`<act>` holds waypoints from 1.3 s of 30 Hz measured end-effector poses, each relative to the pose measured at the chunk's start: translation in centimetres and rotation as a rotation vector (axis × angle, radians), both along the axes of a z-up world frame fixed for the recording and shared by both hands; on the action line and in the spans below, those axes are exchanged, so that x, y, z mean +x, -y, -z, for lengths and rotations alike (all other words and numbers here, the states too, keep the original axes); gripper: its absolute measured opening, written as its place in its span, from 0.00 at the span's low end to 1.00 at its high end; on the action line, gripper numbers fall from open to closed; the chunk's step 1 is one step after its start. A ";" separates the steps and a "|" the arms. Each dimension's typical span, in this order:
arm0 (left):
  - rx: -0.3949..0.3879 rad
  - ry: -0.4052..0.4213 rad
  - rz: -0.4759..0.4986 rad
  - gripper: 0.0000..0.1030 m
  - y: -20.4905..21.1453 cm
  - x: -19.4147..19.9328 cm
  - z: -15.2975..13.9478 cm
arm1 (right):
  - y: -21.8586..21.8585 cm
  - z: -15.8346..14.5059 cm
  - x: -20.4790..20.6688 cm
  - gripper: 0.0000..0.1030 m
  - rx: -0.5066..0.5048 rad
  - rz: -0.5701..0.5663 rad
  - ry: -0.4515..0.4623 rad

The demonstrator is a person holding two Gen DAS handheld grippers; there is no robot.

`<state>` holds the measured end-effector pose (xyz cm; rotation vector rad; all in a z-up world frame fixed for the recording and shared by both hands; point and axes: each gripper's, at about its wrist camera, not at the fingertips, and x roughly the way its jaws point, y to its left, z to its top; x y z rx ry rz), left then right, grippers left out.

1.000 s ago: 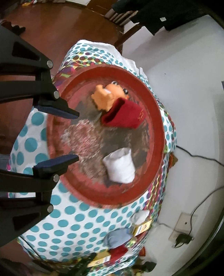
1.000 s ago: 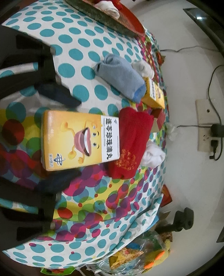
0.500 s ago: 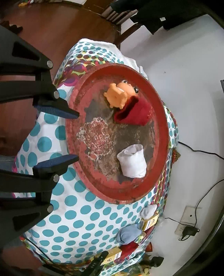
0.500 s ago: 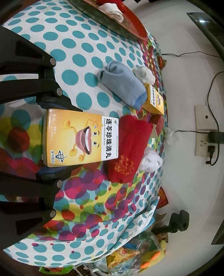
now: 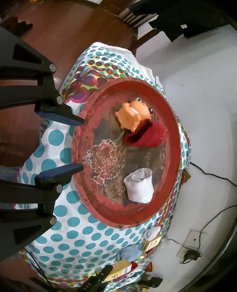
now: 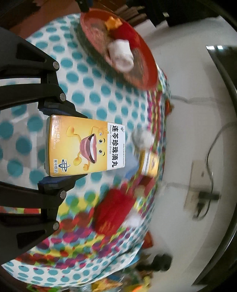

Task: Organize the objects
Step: 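Carry the yellow medicine box onto the red tray and open the right tool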

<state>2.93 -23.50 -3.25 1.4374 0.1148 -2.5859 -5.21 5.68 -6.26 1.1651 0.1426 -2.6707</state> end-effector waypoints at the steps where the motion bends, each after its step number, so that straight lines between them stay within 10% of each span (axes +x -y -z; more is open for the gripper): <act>1: 0.002 0.000 -0.002 0.42 0.2 0.0 0.0 | 1.0 -0.2 0.0 0.46 -0.001 -0.023 -0.001; 18: 0.018 0.022 -0.041 0.42 1.6 0.0 0.1 | 15.3 -0.5 0.9 0.46 0.021 -0.348 0.022; 39: -0.010 0.029 -0.069 0.42 2.6 0.3 0.1 | 21.1 0.7 -3.5 0.46 0.099 -0.382 -0.005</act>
